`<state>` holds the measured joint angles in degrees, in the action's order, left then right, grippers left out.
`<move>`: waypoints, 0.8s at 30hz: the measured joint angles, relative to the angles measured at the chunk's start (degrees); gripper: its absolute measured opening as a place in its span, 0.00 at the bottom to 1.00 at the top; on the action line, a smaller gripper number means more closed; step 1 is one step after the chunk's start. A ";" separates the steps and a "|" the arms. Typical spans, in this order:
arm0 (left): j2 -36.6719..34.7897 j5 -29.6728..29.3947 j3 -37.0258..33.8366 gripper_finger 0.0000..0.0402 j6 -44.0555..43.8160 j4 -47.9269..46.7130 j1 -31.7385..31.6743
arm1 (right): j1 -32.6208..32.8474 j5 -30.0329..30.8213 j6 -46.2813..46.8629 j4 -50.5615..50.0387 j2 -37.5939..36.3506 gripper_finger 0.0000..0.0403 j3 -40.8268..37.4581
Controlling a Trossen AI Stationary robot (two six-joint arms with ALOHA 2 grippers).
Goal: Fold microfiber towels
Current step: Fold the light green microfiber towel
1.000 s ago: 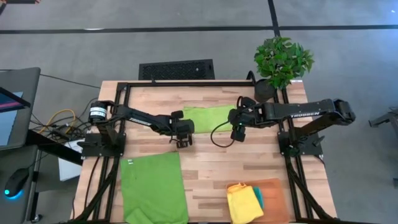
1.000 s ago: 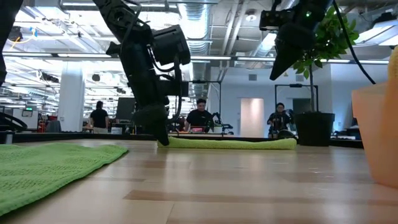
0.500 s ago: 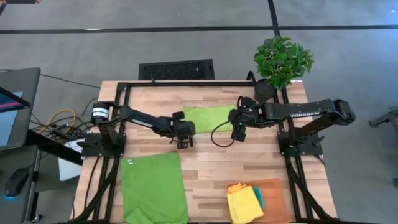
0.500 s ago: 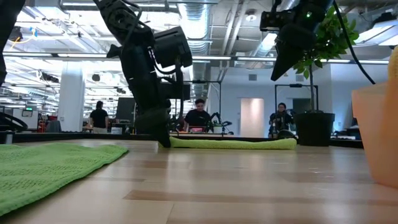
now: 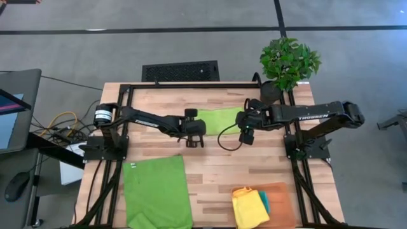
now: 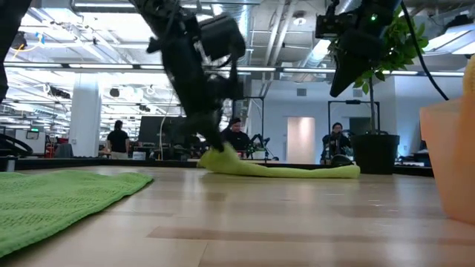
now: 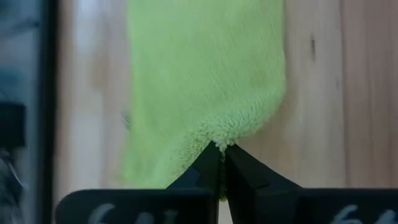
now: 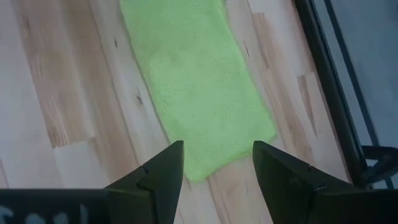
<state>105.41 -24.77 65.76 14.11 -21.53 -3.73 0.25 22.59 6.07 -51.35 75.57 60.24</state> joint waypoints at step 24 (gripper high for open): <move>3.52 0.27 9.83 0.00 19.11 3.91 0.11 | -12.73 -3.27 -1.47 17.15 1.06 0.54 -13.51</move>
<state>108.92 -24.51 75.59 33.22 -17.62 -3.62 -12.47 19.32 4.60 -34.20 76.62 46.73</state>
